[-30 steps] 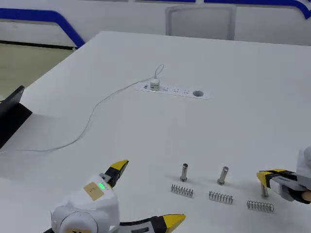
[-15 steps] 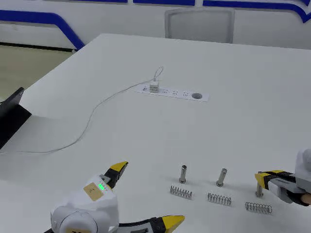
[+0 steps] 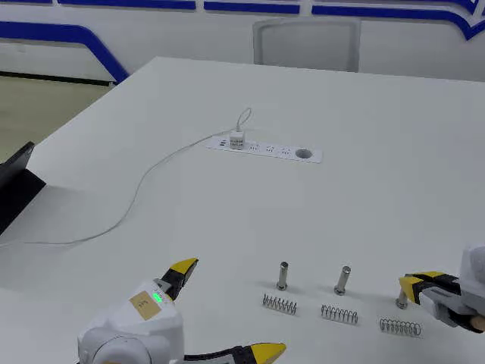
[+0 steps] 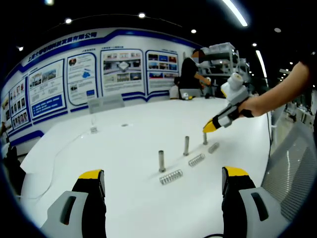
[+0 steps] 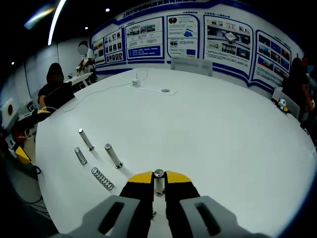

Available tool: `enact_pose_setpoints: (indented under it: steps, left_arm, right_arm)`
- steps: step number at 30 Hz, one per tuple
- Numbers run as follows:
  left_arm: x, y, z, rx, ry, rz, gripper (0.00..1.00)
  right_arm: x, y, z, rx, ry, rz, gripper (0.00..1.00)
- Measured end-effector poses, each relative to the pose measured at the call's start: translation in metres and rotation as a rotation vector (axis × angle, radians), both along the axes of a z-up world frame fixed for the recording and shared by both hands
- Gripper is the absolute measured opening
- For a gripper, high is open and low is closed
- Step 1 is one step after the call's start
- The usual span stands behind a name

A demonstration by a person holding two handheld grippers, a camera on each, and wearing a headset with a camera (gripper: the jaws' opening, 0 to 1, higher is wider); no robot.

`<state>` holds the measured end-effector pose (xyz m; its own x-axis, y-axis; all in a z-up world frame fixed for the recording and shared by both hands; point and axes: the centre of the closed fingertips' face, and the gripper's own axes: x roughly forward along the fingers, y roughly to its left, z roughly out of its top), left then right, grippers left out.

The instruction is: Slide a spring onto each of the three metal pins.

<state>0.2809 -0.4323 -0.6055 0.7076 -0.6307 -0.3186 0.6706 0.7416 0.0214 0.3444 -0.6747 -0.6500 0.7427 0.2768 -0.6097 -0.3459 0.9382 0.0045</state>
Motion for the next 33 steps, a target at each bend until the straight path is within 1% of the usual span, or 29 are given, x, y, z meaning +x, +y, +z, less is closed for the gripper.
enact_pose_setpoints:
  steps: [4, 10, 13, 16, 22, 24, 27, 33]
  left_arm:
    - [-0.0019, -0.0022, -0.0024, 0.000, 0.013, -0.011, 1.00]
    - [-0.0030, -0.0030, -0.0032, 0.009, 0.012, -0.020, 1.00]
    - [-0.0026, -0.0028, -0.0030, 0.003, 0.013, -0.019, 1.00]
    - [-0.0026, -0.0025, -0.0030, 0.005, 0.013, -0.019, 1.00]
    - [-0.0021, -0.0020, -0.0023, 0.004, 0.013, -0.016, 1.00]
    - [-0.0019, -0.0016, -0.0025, 0.004, 0.012, -0.016, 1.00]
    - [-0.0026, -0.0021, -0.0028, 0.009, 0.012, -0.017, 1.00]
    - [-0.0032, -0.0032, -0.0030, 0.009, 0.013, -0.021, 1.00]
  right_arm:
    - [-0.0034, -0.0027, -0.0005, 0.020, -0.011, -0.011, 0.08]
    - [-0.0071, -0.0017, -0.0007, 0.029, -0.011, -0.011, 0.09]
    - [-0.0071, -0.0001, -0.0017, 0.039, -0.007, -0.007, 0.09]
    - [-0.0055, -0.0005, -0.0022, 0.033, -0.002, -0.005, 0.09]
    - [-0.0041, -0.0004, -0.0040, 0.042, 0.010, -0.013, 0.09]
    - [-0.0055, 0.0000, -0.0047, 0.048, 0.016, -0.016, 0.09]
    - [-0.0075, -0.0010, -0.0071, 0.036, 0.023, -0.010, 0.09]
    - [-0.0104, -0.0038, -0.0094, 0.045, 0.027, -0.016, 0.10]
